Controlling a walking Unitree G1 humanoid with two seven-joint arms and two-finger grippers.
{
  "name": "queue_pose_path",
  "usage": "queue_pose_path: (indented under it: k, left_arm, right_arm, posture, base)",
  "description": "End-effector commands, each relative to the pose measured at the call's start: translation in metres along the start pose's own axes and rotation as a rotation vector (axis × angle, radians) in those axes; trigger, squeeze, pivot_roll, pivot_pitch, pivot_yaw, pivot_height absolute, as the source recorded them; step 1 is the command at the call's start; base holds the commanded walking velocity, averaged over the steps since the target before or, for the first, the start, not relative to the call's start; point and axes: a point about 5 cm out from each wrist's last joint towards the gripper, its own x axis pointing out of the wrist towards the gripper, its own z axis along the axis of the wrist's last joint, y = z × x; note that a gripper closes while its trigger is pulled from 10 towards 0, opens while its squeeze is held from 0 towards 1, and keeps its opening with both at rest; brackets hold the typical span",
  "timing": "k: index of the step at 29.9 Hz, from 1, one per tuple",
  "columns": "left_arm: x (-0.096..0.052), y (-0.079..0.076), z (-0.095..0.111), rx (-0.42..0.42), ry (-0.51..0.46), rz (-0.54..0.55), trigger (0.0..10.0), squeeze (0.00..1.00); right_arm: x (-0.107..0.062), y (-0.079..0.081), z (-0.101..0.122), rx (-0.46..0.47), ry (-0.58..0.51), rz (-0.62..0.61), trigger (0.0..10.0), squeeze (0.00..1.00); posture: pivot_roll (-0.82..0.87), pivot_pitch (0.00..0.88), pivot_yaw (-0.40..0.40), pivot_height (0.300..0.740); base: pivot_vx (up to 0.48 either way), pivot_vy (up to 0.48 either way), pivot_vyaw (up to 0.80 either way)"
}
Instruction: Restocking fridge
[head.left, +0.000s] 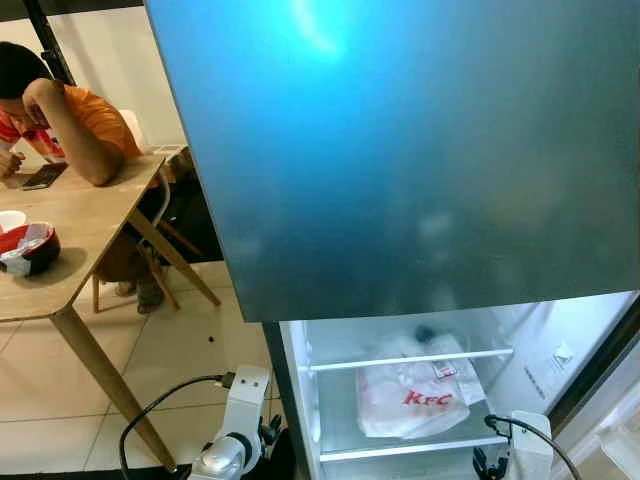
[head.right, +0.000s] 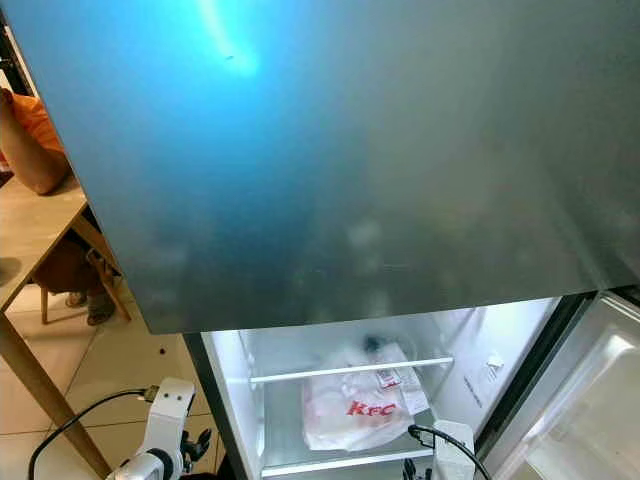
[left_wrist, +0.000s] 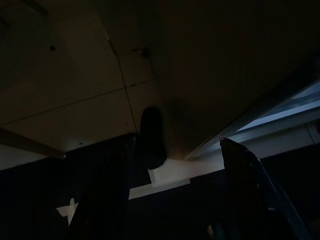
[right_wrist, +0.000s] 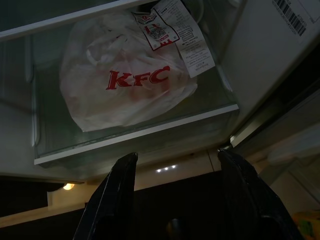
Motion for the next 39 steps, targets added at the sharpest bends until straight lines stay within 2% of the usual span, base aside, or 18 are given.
queue_pose_path:
  k: [1, 23, 30, 39]
  left_arm:
    - [0.0, -0.003, -0.005, -0.001, 0.032, -0.003, 10.0, 0.0]
    - [-0.002, -0.003, -0.012, 0.021, 0.069, -0.003, 10.0, 0.0]
    - [-0.009, 0.004, -0.034, -0.053, 0.171, 0.043, 10.0, 0.0]
    - [-0.012, 0.008, -0.04, -0.047, 0.206, 0.051, 10.0, 0.0]
  right_arm:
    - [0.0, 0.001, -0.001, -0.005, 0.01, 0.001, 10.0, 0.0]
    - [0.0, 0.0, 0.0, -0.013, 0.002, 0.005, 10.0, 0.0]
    - [-0.002, 0.001, -0.012, -0.039, 0.079, 0.01, 10.0, 0.0]
    - [-0.004, 0.0, -0.022, -0.042, 0.144, -0.002, 10.0, 0.0]
  posture:
    - [-0.09, 0.0, 0.021, 0.74]
    - [-0.09, 0.0, 0.014, 0.74]
    - [-0.09, 0.0, 0.017, 0.74]
    - [-0.08, 0.0, 0.024, 0.74]
  base:
    - [0.0, 0.0, 0.0]
    - [0.0, 0.0, 0.0]
    - [0.0, 0.0, 0.0]
    - [0.0, 0.0, 0.0]
